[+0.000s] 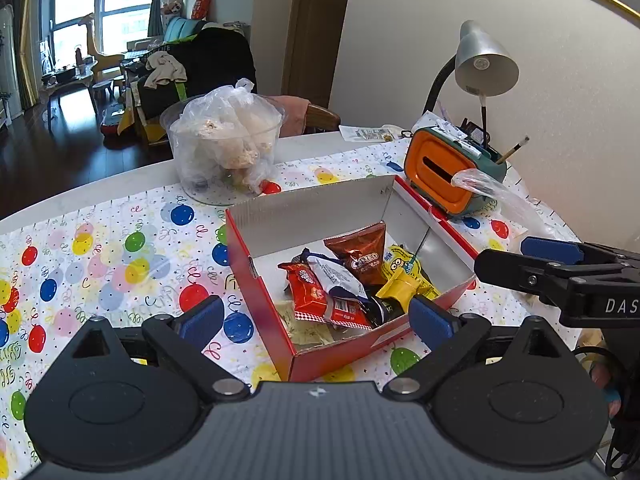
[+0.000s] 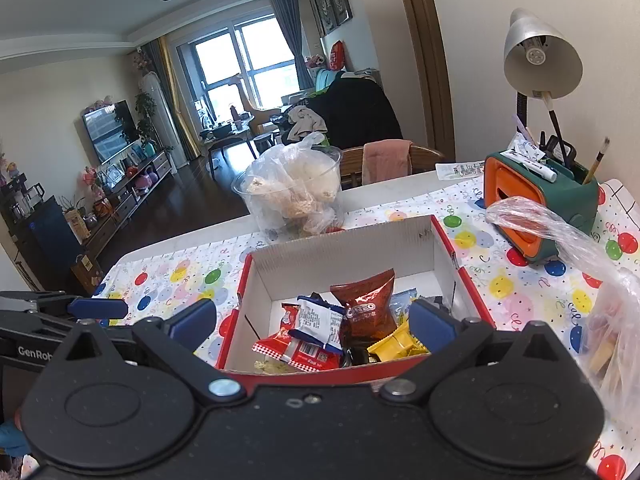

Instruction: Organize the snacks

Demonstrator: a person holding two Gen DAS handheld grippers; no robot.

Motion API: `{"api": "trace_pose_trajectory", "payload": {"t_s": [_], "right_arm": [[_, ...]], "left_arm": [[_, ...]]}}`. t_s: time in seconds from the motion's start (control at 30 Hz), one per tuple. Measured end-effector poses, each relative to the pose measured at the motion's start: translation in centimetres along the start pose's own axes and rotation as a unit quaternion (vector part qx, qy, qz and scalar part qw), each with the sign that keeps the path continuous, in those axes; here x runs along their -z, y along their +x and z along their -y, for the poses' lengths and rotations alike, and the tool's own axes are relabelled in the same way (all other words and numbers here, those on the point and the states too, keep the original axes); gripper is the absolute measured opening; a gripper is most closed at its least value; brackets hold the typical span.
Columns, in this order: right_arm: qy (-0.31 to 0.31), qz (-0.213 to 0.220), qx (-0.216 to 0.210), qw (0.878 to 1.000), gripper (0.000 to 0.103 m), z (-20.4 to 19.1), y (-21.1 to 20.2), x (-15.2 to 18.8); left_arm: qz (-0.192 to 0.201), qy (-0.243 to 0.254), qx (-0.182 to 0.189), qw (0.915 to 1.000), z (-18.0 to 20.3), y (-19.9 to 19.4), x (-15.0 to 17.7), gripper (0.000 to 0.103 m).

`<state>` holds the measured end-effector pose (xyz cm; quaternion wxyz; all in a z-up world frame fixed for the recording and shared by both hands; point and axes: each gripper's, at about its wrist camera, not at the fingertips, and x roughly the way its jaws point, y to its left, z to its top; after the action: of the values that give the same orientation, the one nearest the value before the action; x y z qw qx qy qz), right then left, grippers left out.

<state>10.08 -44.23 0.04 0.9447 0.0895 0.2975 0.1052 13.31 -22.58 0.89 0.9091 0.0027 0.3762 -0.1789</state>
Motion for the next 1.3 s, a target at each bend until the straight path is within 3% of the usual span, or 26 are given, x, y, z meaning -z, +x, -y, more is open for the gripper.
{"api": "trace_pose_trajectory", "payload": {"t_s": [1.3], "right_arm": [[0.005,0.0,-0.002,1.0,0.103,0.31,0.5,-0.06]], "left_arm": [[0.01,-0.005,-0.005,0.9999,-0.04,0.28,-0.26,0.099]]}}
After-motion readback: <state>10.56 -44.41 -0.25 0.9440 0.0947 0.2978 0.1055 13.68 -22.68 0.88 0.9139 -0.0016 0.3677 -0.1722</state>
